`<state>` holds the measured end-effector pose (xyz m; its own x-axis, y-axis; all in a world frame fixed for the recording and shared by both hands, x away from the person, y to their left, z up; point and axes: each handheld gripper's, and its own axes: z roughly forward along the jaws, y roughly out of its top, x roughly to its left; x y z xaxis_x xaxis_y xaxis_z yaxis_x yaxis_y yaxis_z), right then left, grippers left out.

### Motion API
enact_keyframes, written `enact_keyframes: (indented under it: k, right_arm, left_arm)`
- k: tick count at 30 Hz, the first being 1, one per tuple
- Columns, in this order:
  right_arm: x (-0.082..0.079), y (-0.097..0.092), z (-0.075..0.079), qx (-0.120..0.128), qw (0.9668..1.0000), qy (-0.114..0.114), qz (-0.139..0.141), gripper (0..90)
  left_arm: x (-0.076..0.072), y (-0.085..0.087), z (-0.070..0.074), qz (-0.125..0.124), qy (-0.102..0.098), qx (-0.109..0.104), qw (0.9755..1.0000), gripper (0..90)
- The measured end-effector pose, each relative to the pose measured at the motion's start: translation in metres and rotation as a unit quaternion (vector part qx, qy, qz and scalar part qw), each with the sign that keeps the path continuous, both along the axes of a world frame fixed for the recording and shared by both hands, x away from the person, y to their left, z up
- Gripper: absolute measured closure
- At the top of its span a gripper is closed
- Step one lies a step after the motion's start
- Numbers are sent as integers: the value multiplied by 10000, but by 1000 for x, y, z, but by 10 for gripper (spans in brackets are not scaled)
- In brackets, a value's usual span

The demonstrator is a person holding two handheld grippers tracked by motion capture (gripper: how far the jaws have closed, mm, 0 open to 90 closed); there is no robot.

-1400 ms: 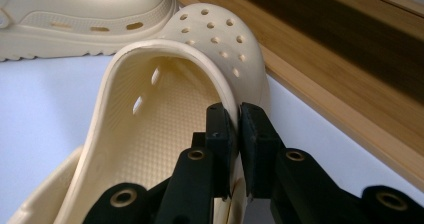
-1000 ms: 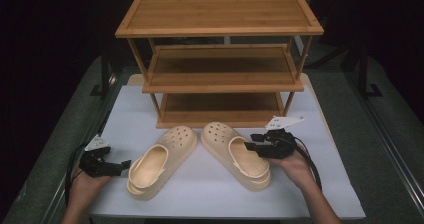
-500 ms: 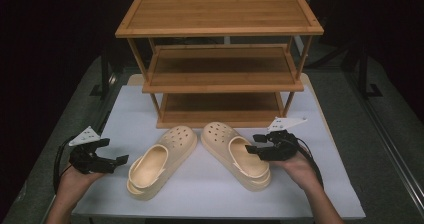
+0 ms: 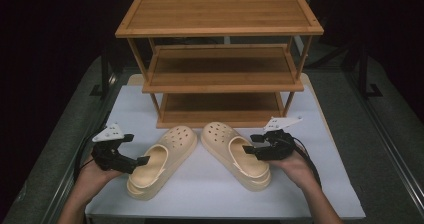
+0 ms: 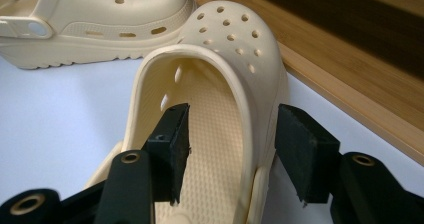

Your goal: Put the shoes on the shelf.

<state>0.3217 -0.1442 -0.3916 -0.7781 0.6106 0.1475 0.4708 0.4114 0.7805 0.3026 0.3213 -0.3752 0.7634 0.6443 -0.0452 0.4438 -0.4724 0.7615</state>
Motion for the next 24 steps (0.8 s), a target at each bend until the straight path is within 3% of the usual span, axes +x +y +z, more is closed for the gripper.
enact_keyframes:
  k: [2,5,7,10,11,15,20,24]
  right_arm:
    - [0,1,-1,-26,10000,0,1,473]
    - [1,1,-1,-45,10000,5,1,473]
    - [2,2,-2,-51,10000,21,-5,473]
    - [4,3,-4,-70,10000,45,-10,474]
    - [4,4,-4,-77,10000,53,-3,475]
    - [5,6,-6,-113,9999,81,19,502]
    - [7,6,-8,-141,9998,106,-14,571]
    - [8,7,-10,-216,9997,67,-86,672]
  left_arm:
    - [3,-5,-2,-55,21,30,10000,0]
    - [7,-8,-4,-90,-10,46,9999,128]
    - [9,-10,-6,-87,3,91,9999,153]
    - [9,-11,-9,-134,-35,160,9998,294]
    - [9,-11,-9,-136,-40,180,9997,379]
    - [9,-11,-10,-123,-52,266,9996,523]
    - [9,-12,-13,-203,1,294,9994,677]
    - [6,-14,-12,-174,-158,496,9985,731]
